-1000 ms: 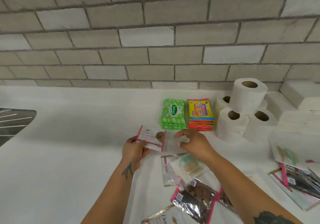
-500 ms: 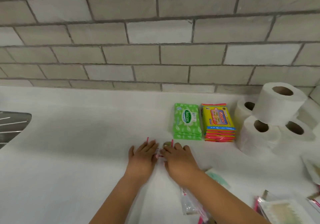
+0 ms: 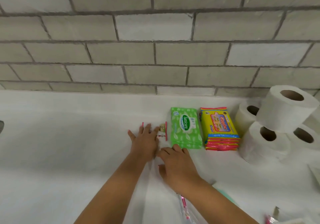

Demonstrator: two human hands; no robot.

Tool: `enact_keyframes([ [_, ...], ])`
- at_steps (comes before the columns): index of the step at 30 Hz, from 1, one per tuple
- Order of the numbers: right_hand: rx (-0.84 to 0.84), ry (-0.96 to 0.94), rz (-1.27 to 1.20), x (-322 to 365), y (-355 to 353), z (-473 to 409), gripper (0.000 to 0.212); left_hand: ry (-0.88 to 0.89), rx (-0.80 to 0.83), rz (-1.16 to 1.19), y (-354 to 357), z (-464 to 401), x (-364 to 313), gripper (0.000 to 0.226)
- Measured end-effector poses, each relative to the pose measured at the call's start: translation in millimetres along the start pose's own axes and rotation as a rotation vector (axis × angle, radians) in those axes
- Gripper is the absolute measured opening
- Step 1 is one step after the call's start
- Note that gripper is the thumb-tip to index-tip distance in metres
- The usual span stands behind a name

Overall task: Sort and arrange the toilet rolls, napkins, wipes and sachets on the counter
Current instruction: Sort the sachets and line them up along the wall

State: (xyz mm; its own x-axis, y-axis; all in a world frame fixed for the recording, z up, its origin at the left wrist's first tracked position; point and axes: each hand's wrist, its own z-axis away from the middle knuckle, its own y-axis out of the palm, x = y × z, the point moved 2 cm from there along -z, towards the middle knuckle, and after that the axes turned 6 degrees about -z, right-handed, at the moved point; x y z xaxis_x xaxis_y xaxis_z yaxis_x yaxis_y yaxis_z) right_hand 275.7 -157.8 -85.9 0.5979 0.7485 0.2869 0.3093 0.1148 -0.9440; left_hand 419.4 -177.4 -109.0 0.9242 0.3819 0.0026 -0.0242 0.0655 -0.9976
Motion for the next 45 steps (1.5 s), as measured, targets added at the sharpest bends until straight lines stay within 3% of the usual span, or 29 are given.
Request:
enact_keyframes([
  [4, 0.106, -0.025, -0.079, -5.6, 0.5, 1.6, 0.044, -0.007, 0.032, -0.008, 1.2, -16.0, -4.1, 0.050],
  [10, 0.076, -0.017, -0.135, -9.2, 1.4, 5.6, 0.044, -0.009, 0.043, -0.010, -0.3, -29.5, -4.5, 0.050],
  [14, 0.017, 0.033, -0.117, -12.9, -2.6, 6.1, 0.031, -0.008, 0.044, 0.001, -0.4, -34.6, -4.6, 0.050],
  [20, -0.024, 0.028, -0.146, -18.2, -13.0, 10.0, 0.037, -0.010, 0.040, 0.028, -2.4, -34.6, -4.0, 0.050],
  [28, 0.139, 0.275, -0.481, -51.7, -68.9, 48.9, 0.026, -0.061, -0.011, 0.105, -18.5, -15.7, 0.6, 0.054],
  [33, 0.353, 0.338, -0.272, -65.7, -95.7, 97.6, 0.030, -0.070, -0.086, 0.133, -30.8, 10.7, -9.1, 0.056],
  [38, 0.547, 0.403, -0.009, -59.1, -88.8, 149.3, 0.074, -0.068, -0.151, 0.199, -38.3, 44.1, -22.0, 0.057],
  [40, 0.505, 0.413, 0.008, -52.8, -77.9, 165.6, 0.080, -0.072, -0.166, 0.237, -39.0, 57.3, -27.9, 0.057],
  [45, 0.409, 0.495, -0.015, -50.1, -65.9, 182.5, 0.071, -0.090, -0.145, 0.294, -41.0, 82.1, -42.1, 0.058],
])
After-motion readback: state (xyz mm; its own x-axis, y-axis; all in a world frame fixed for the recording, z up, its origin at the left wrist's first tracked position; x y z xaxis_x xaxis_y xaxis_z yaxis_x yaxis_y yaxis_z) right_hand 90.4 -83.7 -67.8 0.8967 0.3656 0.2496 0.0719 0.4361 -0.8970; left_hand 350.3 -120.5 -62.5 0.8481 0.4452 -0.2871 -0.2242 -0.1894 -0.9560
